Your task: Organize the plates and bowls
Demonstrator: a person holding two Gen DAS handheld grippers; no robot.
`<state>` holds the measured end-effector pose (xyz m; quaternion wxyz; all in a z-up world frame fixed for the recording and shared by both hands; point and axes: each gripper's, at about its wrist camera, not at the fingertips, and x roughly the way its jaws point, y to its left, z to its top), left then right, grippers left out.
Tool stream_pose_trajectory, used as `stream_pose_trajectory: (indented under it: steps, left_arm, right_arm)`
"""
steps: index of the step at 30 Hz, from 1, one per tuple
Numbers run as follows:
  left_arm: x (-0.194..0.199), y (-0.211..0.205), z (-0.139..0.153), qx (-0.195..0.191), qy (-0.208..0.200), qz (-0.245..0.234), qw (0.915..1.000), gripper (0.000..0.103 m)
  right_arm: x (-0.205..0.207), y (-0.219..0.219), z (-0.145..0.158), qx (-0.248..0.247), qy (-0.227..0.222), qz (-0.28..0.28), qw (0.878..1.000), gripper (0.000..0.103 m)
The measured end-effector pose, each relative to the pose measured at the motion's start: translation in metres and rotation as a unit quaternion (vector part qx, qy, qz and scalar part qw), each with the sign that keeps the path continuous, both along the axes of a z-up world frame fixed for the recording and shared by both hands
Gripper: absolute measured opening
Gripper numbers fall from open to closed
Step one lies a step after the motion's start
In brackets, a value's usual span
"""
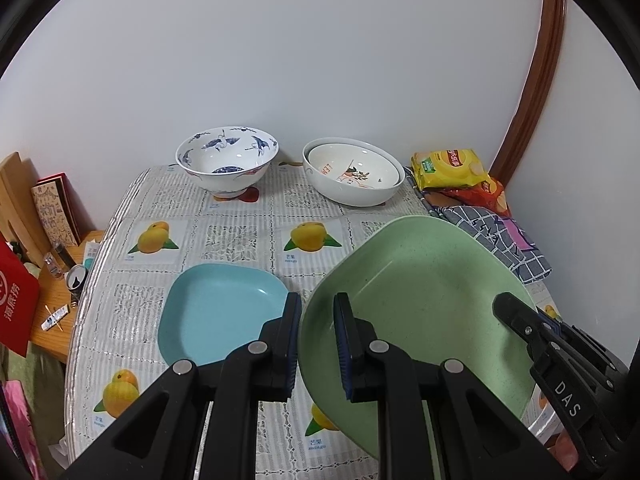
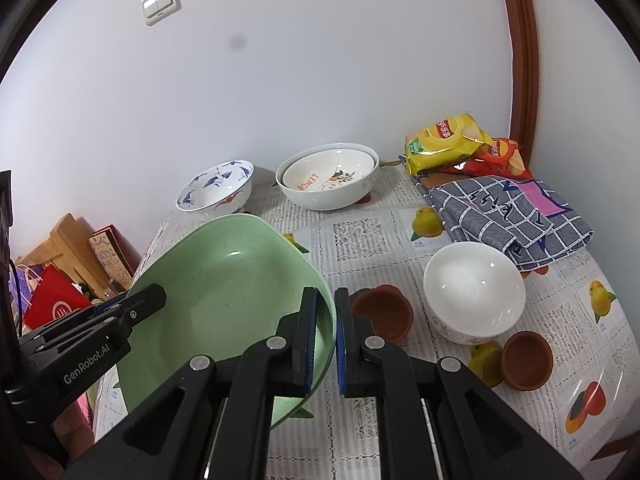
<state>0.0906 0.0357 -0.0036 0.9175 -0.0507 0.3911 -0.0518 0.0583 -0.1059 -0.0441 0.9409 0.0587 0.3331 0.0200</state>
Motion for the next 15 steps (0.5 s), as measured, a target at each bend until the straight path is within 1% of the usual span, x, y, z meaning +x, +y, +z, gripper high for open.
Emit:
stream_pose_trajectory:
  steps: [15]
  left_arm:
    - [0.0034, 0.0024, -0.0032, 0.002, 0.003, -0.001, 1.0, 0.016]
  right_arm:
    - [0.0052, -0.0018, -0.0047, 0.003, 0.004, 0.0, 1.0, 0.009]
